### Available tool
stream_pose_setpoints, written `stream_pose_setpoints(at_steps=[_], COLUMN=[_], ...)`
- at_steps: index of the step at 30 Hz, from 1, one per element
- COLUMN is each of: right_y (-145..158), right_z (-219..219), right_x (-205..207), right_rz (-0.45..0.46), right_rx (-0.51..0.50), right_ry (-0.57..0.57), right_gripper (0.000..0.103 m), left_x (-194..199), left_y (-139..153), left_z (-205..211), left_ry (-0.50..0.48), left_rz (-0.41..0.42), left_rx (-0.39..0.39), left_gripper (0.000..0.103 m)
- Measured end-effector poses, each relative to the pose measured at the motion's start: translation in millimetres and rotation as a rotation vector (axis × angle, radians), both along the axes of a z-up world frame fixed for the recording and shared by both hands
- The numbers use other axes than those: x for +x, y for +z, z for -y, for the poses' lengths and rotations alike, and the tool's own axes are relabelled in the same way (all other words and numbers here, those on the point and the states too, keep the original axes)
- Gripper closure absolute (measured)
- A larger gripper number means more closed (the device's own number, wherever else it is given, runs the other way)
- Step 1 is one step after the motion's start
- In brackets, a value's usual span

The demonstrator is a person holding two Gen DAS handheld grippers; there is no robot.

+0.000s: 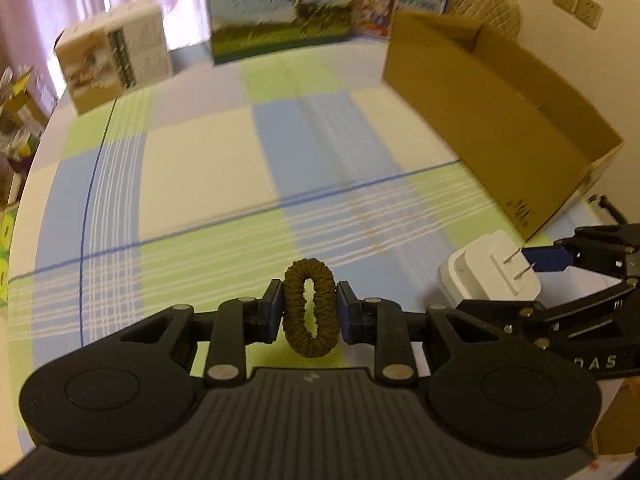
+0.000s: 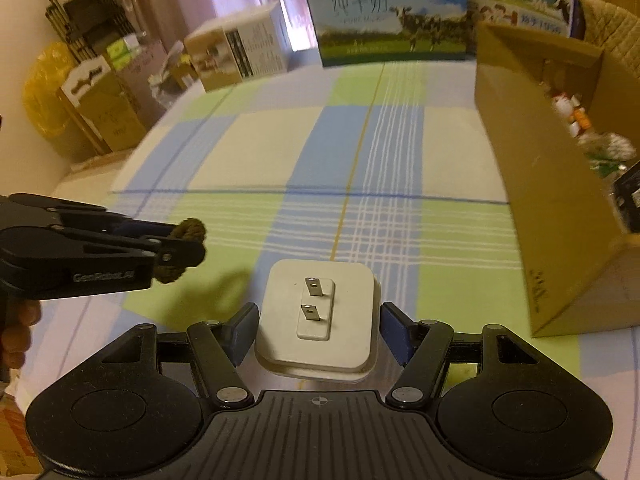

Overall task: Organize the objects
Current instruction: 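Carry the hair tie and plug adapter over the cardboard box with both tools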

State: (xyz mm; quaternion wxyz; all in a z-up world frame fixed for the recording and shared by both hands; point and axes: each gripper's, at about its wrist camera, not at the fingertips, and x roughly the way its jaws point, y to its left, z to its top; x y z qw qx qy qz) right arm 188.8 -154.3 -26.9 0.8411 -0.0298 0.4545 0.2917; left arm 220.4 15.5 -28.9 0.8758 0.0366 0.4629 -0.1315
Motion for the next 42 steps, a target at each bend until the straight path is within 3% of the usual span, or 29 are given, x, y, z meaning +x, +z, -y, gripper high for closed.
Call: stream_pose_setpoints(at_steps=[12, 20, 31, 42], right_y=[57, 78, 88, 82], right_z=[74, 131, 195, 224], right_x=[0, 12, 44, 80], right_rz=[0.097, 0.141, 0.175, 0.165], right_rx=[0.089, 0.11, 0.106, 0.116], right_ry=[-0.065, -0.124, -0.19, -0.2], right_gripper=[0.04, 0.04, 0.04, 0.04], left_x=[-2, 3, 22, 43], left_y=[51, 65, 76, 72], left_z=[76, 131, 203, 245], left_ry=[-0.077, -0.137, -0.202, -0.224], left_rz=[0.106, 0.136, 0.162, 0.156], left_rx=[-0.035, -0.054, -0.067, -0.059], left_gripper=[0.08, 0.079, 0.079, 0.079])
